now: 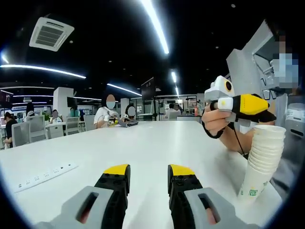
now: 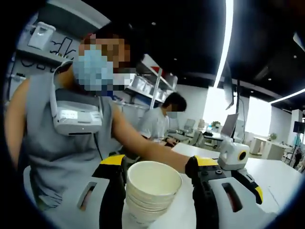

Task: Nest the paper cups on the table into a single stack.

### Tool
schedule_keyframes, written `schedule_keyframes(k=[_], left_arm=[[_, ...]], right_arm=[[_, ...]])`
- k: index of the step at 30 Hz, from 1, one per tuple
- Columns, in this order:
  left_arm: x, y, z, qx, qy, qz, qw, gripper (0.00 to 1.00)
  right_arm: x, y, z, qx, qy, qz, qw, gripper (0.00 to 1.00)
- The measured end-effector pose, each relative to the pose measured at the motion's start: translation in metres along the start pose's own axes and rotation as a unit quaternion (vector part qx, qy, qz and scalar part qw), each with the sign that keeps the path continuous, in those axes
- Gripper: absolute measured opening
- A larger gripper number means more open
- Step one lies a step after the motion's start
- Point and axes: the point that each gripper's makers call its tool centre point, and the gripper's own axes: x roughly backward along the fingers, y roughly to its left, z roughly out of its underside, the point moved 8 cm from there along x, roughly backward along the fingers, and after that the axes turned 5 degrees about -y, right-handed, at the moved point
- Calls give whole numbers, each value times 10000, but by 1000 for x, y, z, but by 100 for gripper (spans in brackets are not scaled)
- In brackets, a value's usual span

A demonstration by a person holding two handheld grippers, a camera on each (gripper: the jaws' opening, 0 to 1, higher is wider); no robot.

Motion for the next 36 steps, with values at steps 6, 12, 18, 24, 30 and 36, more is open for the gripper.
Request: schedule_keyframes(k=[6,12,18,24,30,36], left_arm=[[0,0,0,11,-5,-3,10000,33],[0,1,0,3,-9,-10,10000,33],[0,-1,-3,-61,-9,-15,10000,33],[2,2,2,-109,78,-85,9999,33],[2,0,-1,-128,44,-70,9999,33],[1,-8,1,-174,90,-108,9997,33]], right_arm=[[2,-2,0,-41,-18,-24,10000,59],[2,-2,0,-71,-56,-12,10000,62],[-5,-2,2,-95,25,43,9999,71],[-3,-6,7,-332,157,262,9990,72],[0,3,6,-471,107,586,9971,76],[-2,17,14,-504,251,818,9951,78]])
